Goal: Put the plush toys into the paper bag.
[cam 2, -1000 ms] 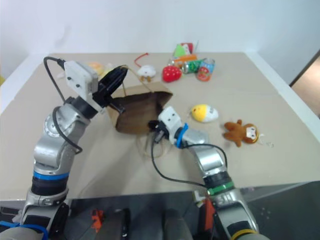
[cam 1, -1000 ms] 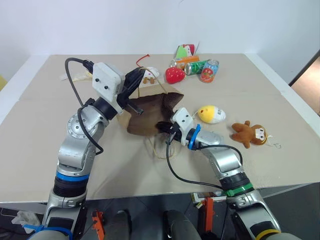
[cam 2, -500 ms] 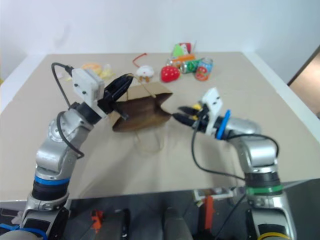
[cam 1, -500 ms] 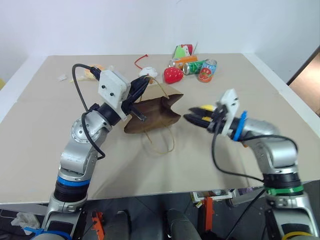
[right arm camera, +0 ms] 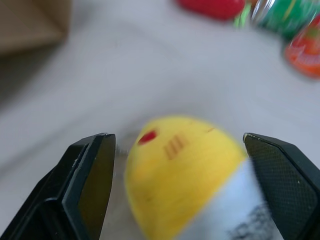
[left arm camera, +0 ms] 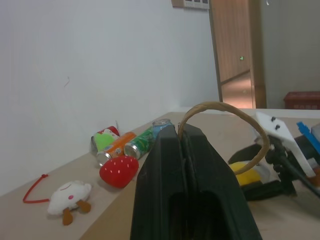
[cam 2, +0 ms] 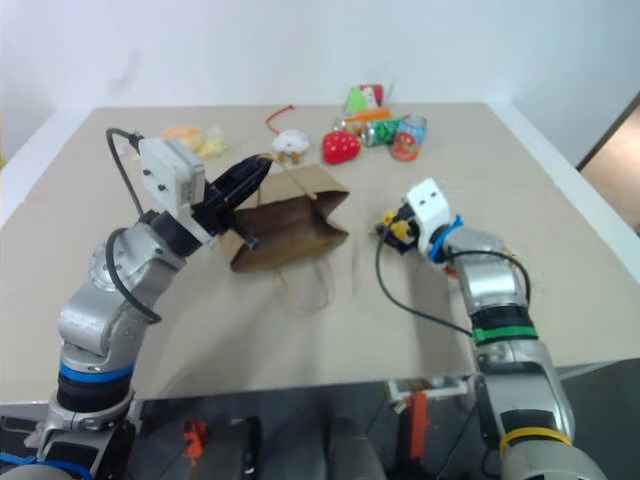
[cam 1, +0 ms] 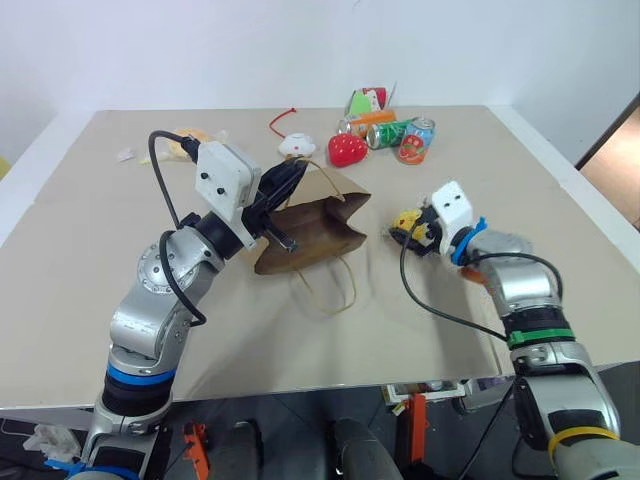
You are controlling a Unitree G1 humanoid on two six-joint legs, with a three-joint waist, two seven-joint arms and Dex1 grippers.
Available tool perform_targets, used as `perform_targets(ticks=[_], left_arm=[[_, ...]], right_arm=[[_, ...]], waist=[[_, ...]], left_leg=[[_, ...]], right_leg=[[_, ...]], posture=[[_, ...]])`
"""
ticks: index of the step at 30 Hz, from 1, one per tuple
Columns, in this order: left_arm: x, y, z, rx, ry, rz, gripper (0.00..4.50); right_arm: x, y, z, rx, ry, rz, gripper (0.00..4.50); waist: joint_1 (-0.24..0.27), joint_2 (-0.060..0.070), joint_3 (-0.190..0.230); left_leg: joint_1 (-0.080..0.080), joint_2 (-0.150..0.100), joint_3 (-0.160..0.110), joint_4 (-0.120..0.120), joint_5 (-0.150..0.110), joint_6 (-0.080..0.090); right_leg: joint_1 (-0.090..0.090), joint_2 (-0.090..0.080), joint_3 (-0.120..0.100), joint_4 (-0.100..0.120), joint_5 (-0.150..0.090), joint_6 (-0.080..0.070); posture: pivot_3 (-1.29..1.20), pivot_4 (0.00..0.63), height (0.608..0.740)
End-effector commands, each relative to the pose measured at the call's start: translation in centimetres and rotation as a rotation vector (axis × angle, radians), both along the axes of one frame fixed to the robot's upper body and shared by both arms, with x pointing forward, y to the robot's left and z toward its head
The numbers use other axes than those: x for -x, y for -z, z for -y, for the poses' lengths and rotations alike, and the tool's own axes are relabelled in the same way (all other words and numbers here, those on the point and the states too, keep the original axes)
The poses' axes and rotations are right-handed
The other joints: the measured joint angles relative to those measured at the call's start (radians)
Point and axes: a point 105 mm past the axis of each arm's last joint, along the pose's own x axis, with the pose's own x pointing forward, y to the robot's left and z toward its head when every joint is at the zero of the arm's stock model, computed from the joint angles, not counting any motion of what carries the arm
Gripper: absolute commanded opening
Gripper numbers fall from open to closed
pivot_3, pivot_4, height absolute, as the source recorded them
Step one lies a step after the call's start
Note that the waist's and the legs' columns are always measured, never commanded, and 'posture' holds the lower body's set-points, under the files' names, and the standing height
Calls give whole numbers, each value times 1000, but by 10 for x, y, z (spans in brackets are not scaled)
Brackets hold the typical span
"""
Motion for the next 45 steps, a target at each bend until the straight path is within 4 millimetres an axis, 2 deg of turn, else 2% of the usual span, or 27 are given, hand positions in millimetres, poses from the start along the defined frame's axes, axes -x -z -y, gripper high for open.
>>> perform_targets(ticks=[1, 3, 5, 9, 10, 11, 13, 15, 17, 20, 22, 26, 29, 34, 39, 42, 43, 45], left_arm=[[10, -18, -1, 6, -3, 77, 0], [10, -18, -2, 7, -8, 76, 0], [9, -18, -3, 12, -16, 73, 0], [7, -20, -3, 23, -20, 70, 0], [7, -20, -3, 24, -19, 69, 0], [7, -20, -3, 26, -19, 68, 0], [6, -20, -3, 30, -23, 64, 0], [2, -20, -7, 40, -46, 58, 0], [-2, -21, -9, 51, -64, 54, 0], [-3, -25, -11, 67, -68, 53, 0], [-3, -25, -12, 82, -68, 45, 0], [-4, -27, -10, 89, -63, 43, 0], [-3, -28, -7, 95, -49, 43, 0], [-2, -30, -2, 118, -42, 38, 0], [-1, -32, 1, 129, -41, 40, 0], [-1, -31, 1, 128, -43, 37, 0], [-1, -30, 1, 127, -44, 35, 0], [-1, -28, 0, 126, -48, 29, 0]], right_arm=[[2, 3, 7, 38, 19, -1, 4180], [4, 6, 7, 51, 12, -1, 3660], [4, 7, 8, 60, 10, 2, 2587], [5, 4, 13, 72, 10, 18, 1324], [6, 2, 13, 76, 4, 25, 740], [7, -1, 13, 79, -12, 40, 413], [9, -14, 9, 68, -60, 90, 70], [16, -36, -1, 33, -151, 169, 70], [31, -63, -13, -43, -278, 216, 70], [80, -96, -42, -173, -568, 144, 70], [103, -104, -61, -212, -695, 96, 70], [120, -117, -102, -249, -808, 126, 70], [120, -114, -127, -249, -831, 160, 70], [92, -102, -160, -209, -769, 278, 70], [74, -86, -174, -127, -726, 340, 70], [67, -81, -174, -110, -703, 352, 70], [66, -84, -172, -137, -689, 357, 870], [70, -88, -170, -169, -702, 353, 1437]], waist=[[0, 0, 0], [0, 0, 0], [0, 0, 0], [0, 0, 0], [0, 0, 0], [0, 0, 0], [0, 0, 0], [0, 0, 0], [-1, 0, 0], [1, 3, 2], [0, 2, 1], [-2, -1, 0], [-2, -1, 0], [-1, -1, 0], [1, -1, 0], [1, -1, 0], [1, -1, 0], [1, -1, 0]], left_leg=[[0, 0, 0, 0, 0, 0], [0, 0, 0, 0, 0, 0], [1, 0, 0, 0, 0, 0], [2, 0, 0, 0, 0, 0], [2, 0, 0, 0, 0, 0], [2, 0, 0, 0, 0, 0], [2, 0, 0, 0, 0, 0], [2, 0, 0, 0, 0, 0], [1, 0, 0, 0, 0, 0], [0, 0, -1, 0, 0, 0], [0, 0, -1, -1, 0, 0], [3, 2, -2, -1, -1, 1], [3, 2, -3, 0, -1, 1], [2, 2, -3, 1, 0, 0], [1, 2, -3, 1, 1, 0], [0, 1, -3, 0, 0, -1], [0, 1, -3, 0, 0, -1], [0, 1, -3, -2, 0, -1]], right_leg=[[0, 0, 0, 0, 0, 0], [0, 0, 0, 0, 0, 0], [1, 0, -1, 0, 0, 0], [2, 0, 0, 0, 0, 0], [2, 0, 0, 0, 0, 0], [2, 0, 0, 0, 0, 0], [2, 0, 0, 0, 0, 0], [2, 0, 0, 0, 0, 0], [1, 0, 0, 0, 0, 0], [0, 0, 0, 0, 0, 1], [0, 0, -1, 0, 1, 2], [2, 3, -1, 0, -1, -1], [0, 4, 0, 0, -1, 0], [0, 4, 0, 0, -1, 0], [0, 4, 0, 0, 0, 0], [0, 4, 1, 0, 0, -1], [-1, 4, 1, 0, 0, -1], [-1, 4, 1, 0, 1, 1]], posture=[[0, 150, 740], [0, 150, 740], [0, 150, 740], [0, 150, 740], [0, 150, 740], [0, 150, 740], [0, 150, 740], [0, 150, 740], [0, 150, 740], [0, 150, 740], [0, 150, 740], [0, 150, 740], [0, 150, 740], [0, 150, 740], [0, 150, 740], [0, 150, 740], [0, 150, 740], [0, 150, 740]])
